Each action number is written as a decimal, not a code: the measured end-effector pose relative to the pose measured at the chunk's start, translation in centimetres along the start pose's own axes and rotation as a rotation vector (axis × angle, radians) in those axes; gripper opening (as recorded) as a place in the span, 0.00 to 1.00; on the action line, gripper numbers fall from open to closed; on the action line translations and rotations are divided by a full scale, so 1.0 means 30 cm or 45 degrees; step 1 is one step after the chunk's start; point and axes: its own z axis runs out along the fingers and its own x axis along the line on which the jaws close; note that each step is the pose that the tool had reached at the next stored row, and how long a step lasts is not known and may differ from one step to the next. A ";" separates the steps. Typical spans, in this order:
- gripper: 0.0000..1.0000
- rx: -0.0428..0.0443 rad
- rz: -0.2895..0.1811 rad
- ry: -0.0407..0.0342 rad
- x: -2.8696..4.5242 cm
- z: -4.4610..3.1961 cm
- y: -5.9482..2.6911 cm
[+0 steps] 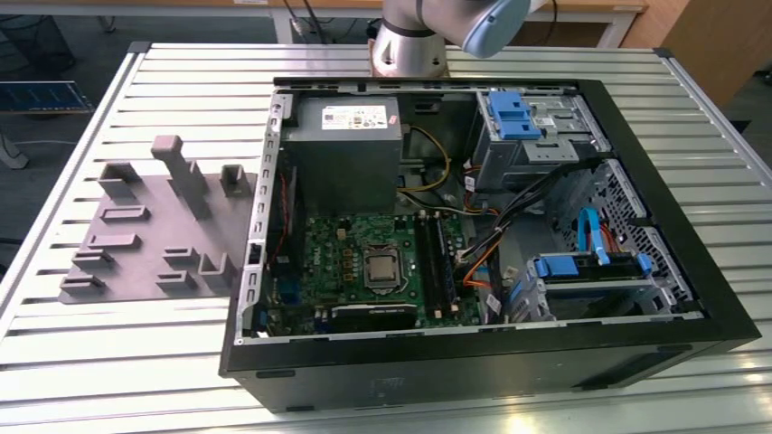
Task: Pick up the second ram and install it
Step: 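Pick up the second ram and move it above second insertion slot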
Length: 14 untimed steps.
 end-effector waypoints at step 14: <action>0.14 0.000 0.000 -0.0001 0.000 -0.002 -0.061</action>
